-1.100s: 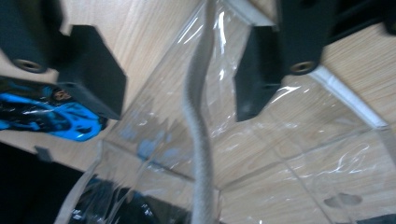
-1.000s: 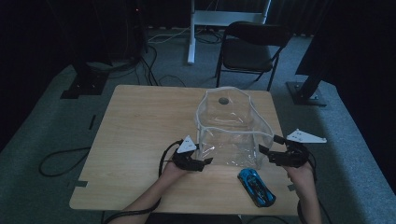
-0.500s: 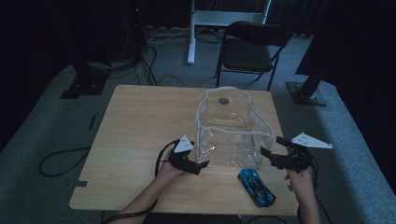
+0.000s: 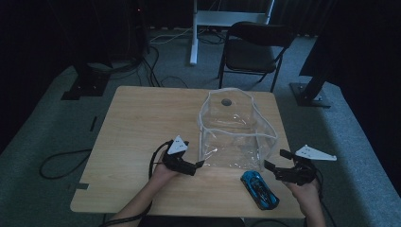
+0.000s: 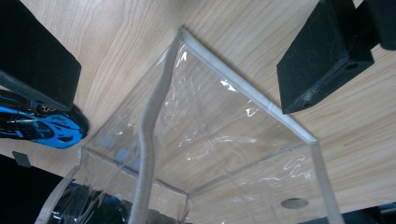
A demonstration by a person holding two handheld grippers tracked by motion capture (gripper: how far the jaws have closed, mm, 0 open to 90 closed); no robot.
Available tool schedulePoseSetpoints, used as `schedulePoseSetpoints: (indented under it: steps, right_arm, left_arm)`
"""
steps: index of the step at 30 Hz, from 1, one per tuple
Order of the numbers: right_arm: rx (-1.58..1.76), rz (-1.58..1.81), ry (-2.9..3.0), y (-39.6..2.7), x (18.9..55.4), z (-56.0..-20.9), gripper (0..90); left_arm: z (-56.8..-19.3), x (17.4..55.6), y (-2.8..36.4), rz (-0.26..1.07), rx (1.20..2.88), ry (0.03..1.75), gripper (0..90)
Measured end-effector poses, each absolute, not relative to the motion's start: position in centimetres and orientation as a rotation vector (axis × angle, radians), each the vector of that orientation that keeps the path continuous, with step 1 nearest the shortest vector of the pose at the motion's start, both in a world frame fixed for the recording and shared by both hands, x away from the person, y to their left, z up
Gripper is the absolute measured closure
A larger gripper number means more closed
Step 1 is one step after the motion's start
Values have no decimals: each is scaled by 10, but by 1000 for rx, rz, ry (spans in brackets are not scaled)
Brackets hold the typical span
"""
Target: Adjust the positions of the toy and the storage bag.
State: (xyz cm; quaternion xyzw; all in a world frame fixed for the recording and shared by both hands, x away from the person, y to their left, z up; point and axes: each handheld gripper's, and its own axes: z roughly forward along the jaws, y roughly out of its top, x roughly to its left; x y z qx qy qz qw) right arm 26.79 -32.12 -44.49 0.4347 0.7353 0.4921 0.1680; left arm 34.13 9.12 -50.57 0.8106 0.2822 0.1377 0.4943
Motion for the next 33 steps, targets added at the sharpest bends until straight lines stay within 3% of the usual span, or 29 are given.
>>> schedulePoseSetpoints:
  steps: [14,33]
  right_arm:
    - [1226,1399,2191,-311,257,-475,111]
    - [1231,1402,2244,-304,259,-481,111]
  left_arm:
    - [-495,335,140,431,1978,767,3]
    - [-473,324,227,587,1932,926,3]
